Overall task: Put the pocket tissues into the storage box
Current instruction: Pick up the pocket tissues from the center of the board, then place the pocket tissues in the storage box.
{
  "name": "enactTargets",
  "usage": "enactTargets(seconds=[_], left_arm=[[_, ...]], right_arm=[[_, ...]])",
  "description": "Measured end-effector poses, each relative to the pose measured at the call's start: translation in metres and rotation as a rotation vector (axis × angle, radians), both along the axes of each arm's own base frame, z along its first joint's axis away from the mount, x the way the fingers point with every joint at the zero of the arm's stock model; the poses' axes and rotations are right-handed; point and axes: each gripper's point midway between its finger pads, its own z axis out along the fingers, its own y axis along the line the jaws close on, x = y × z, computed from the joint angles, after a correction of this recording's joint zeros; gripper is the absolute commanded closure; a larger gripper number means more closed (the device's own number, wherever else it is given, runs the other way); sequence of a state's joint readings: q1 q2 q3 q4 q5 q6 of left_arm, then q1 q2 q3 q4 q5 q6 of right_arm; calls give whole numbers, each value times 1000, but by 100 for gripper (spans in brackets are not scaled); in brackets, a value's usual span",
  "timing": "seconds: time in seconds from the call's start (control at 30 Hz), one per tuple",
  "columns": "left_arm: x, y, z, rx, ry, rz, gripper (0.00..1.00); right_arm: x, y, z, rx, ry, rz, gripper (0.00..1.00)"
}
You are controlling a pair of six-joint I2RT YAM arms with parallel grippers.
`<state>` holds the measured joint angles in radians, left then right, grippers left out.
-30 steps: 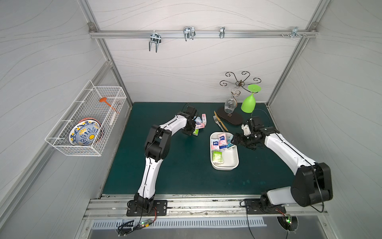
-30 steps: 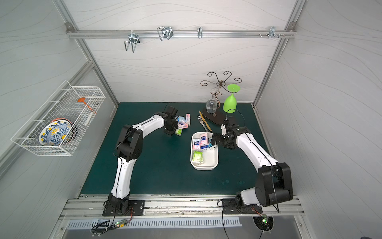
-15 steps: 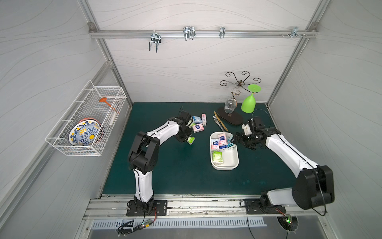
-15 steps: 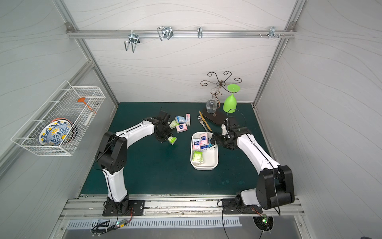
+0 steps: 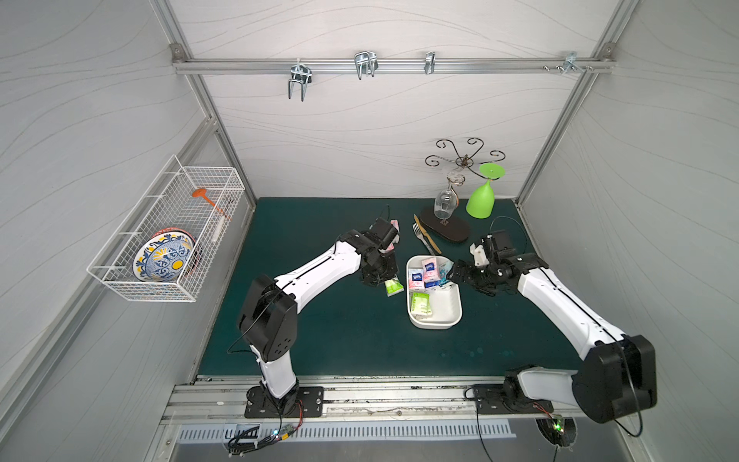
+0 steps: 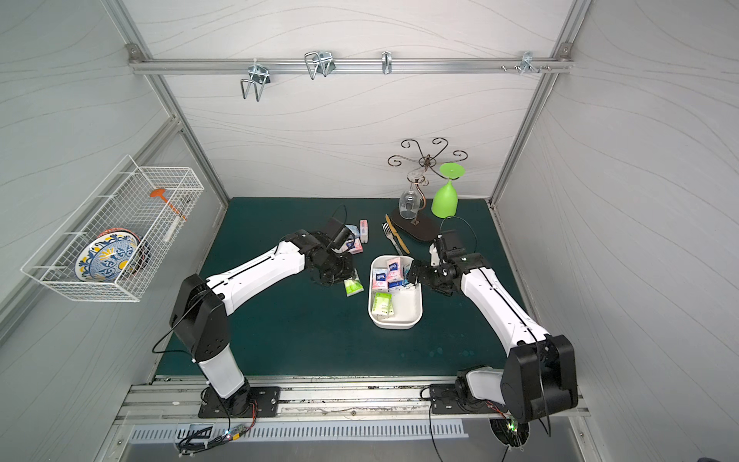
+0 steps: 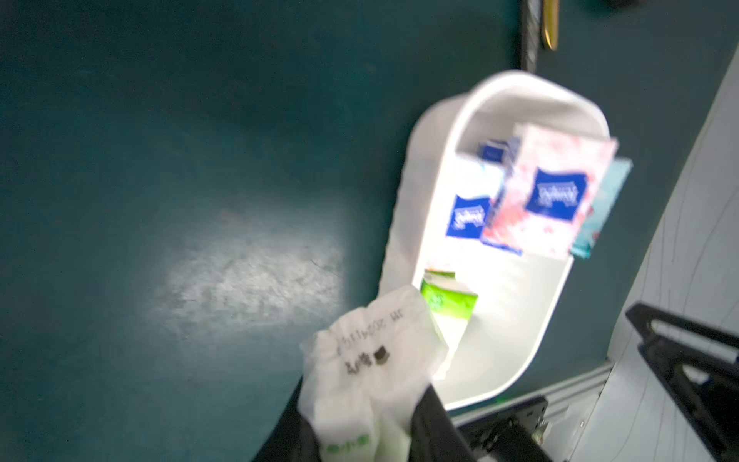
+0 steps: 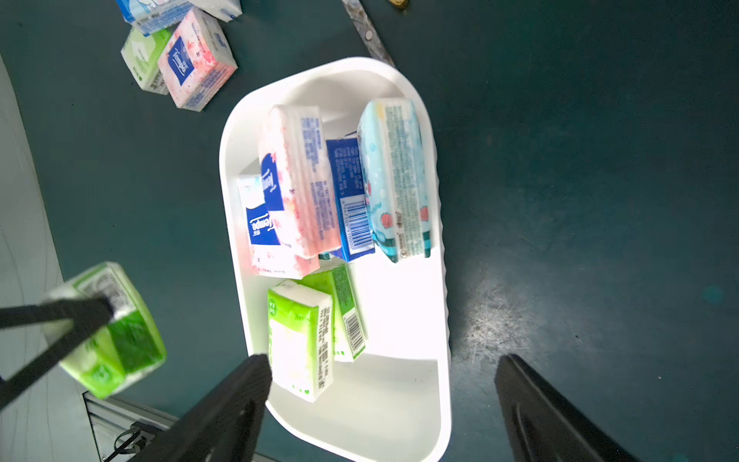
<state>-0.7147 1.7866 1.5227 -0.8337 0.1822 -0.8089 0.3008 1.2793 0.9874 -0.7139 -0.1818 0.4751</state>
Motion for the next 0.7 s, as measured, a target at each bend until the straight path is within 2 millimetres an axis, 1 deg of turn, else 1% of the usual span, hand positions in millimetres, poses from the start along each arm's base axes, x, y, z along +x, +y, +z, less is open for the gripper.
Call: enactTargets(seconds=[0.1, 0.23, 0.33, 0.5, 0.63, 0.7], left_arm=[[-13, -36, 4, -9, 1, -123, 73], [-25, -84, -3, 0, 21, -269, 73], [-30, -108, -12, 5, 26, -339, 73], [-40, -125, -20, 15, 38, -379, 73], [-35, -131, -23, 15, 38, -358, 73], [-32, -132, -28, 23, 41, -345, 73]], right_arm=[[-3, -2, -1, -2, 2, -8, 6], [-9, -7, -10, -6, 24, -20, 5], [-13, -13, -15, -6, 39, -36, 5], [-14, -26, -12, -2, 24, -79, 5], [-15, -37, -8, -2, 10, -115, 5], [-15, -40, -8, -6, 10, -124, 5]])
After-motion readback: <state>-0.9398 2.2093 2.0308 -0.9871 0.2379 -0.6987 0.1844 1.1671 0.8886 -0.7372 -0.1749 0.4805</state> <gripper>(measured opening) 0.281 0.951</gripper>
